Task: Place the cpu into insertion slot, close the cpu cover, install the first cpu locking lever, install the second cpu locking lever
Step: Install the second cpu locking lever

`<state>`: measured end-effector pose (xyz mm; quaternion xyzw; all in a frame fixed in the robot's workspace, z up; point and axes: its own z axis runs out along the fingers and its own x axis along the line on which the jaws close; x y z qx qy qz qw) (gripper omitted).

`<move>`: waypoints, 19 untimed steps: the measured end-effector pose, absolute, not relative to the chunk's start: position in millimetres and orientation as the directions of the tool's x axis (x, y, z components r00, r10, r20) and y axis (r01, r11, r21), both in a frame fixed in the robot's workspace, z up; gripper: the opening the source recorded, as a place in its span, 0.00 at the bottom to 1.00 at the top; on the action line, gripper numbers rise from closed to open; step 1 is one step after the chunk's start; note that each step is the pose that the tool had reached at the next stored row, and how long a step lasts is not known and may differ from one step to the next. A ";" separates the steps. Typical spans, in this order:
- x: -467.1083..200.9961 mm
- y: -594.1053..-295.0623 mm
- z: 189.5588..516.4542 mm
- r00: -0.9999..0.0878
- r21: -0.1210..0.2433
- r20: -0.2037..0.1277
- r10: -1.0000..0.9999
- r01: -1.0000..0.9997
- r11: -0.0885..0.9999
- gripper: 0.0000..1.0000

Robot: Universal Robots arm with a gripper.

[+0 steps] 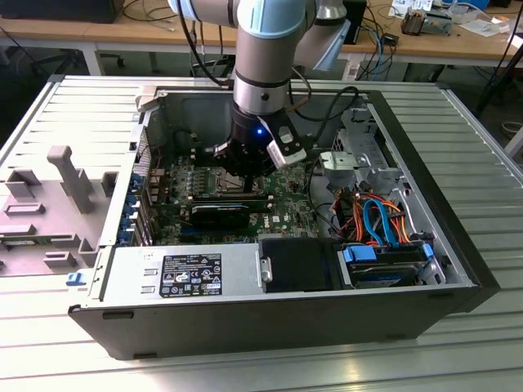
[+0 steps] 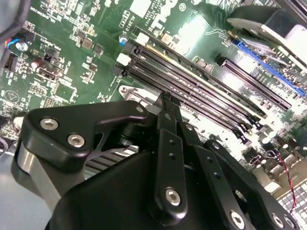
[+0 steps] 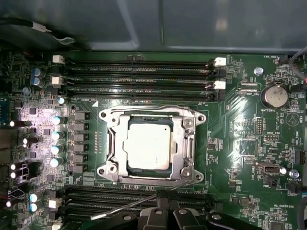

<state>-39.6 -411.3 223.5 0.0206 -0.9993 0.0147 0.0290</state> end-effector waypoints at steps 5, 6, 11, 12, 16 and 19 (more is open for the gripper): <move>-41.9 -411.3 221.6 -0.997 -0.026 0.059 -0.055 -0.057 0.998 0.11; -42.3 -411.3 221.5 -0.997 -0.025 0.059 -0.056 -0.058 0.998 0.11; -43.7 -416.2 221.1 -0.996 -0.024 0.058 -0.069 -0.071 0.997 0.11; -43.7 -417.3 221.1 -0.996 -0.024 0.058 -0.072 -0.074 0.997 0.11; -43.6 -417.5 221.0 -0.994 -0.024 0.058 -0.088 -0.089 0.996 0.11; -44.6 -414.2 221.0 -0.994 -0.024 0.058 -0.096 -0.098 0.995 0.11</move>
